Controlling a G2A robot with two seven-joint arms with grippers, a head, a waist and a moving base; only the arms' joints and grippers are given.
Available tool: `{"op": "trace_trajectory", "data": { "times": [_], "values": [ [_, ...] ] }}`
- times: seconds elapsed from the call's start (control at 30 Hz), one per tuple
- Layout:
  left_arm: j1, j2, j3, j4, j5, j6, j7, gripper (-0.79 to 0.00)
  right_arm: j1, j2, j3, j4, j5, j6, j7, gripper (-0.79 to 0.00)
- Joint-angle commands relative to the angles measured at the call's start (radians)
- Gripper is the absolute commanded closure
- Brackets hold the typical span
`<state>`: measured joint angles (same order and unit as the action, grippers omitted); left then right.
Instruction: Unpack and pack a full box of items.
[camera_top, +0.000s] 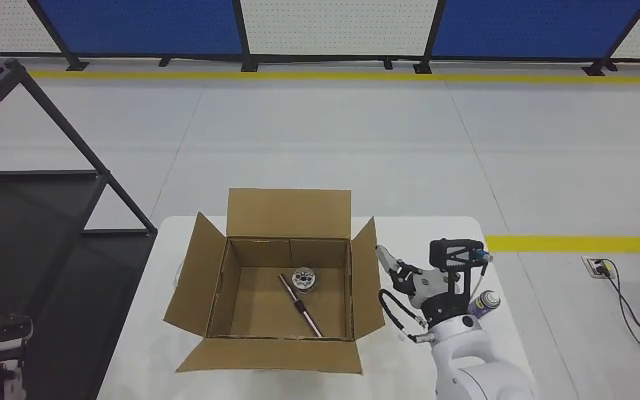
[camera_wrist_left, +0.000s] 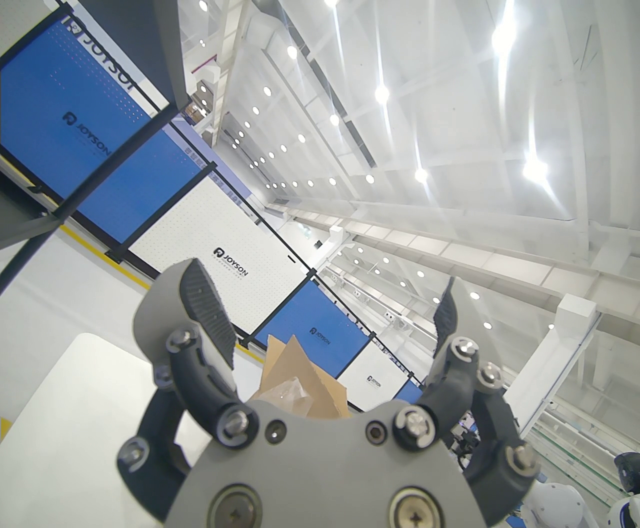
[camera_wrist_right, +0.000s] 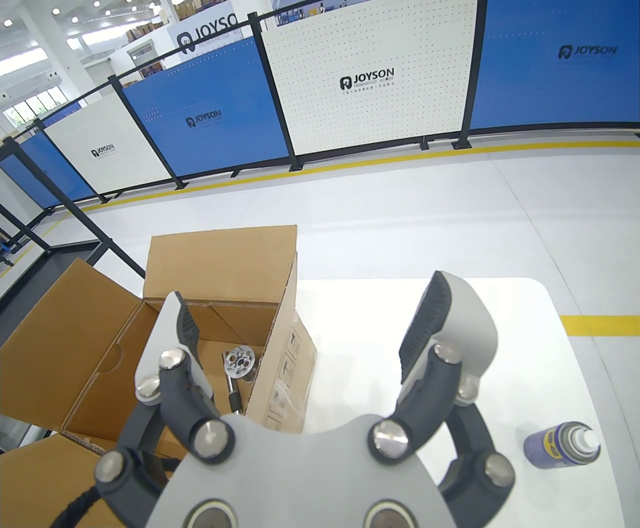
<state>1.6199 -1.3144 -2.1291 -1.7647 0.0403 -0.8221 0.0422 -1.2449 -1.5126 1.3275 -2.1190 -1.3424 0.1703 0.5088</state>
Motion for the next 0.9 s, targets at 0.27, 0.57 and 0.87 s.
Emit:
{"op": "trace_trajectory", "data": {
  "times": [0.27,0.57,0.87],
  "values": [
    [0.0,0.0,0.0,0.0,0.0,0.0,0.0,-0.785,-0.094,0.018,0.169,-0.031,0.024,-0.037,-0.025,-0.785],
    [0.0,0.0,0.0,0.0,0.0,0.0,0.0,-0.785,-0.253,0.036,0.387,0.018,0.1,-0.084,-0.105,-0.785],
    [0.0,0.0,0.0,0.0,0.0,0.0,0.0,-0.785,-0.29,0.052,0.48,0.195,0.202,-0.211,-0.141,-0.785]
  ]
}}
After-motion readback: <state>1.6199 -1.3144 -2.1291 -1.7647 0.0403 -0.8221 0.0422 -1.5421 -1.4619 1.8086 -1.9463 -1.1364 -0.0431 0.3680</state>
